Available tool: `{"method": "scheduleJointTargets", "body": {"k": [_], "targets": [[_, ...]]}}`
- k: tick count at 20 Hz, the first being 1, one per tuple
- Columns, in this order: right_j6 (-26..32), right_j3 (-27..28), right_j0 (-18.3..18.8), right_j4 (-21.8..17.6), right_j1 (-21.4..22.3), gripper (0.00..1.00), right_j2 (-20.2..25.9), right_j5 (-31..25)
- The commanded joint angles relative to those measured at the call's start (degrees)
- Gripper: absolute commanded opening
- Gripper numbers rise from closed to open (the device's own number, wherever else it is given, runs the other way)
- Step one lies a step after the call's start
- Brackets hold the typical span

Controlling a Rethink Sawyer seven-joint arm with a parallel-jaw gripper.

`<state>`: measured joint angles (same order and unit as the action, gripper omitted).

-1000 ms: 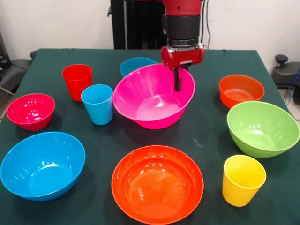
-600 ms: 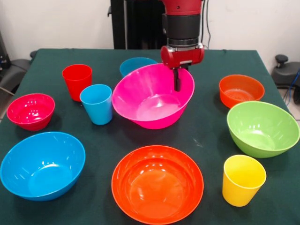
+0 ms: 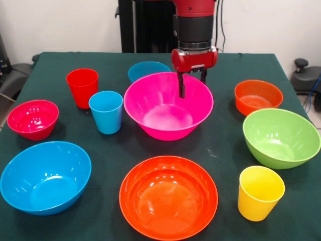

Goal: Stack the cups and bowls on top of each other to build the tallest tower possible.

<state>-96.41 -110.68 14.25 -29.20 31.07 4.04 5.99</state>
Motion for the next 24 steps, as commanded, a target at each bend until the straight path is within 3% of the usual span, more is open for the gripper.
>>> {"method": "scheduleJointTargets", "body": {"k": [1,5,17,24], "targets": [[-8.1,-1.9,-0.8,2.2,-1.4,1.00,1.8,-5.1],[-8.4,-2.7,-1.4,3.2,-0.2,1.00,1.4,-6.6],[-6.8,-7.2,1.3,7.9,7.0,1.00,5.6,-14.8],[-7.1,-8.7,-0.5,11.6,13.4,1.00,5.5,-20.8]]}}
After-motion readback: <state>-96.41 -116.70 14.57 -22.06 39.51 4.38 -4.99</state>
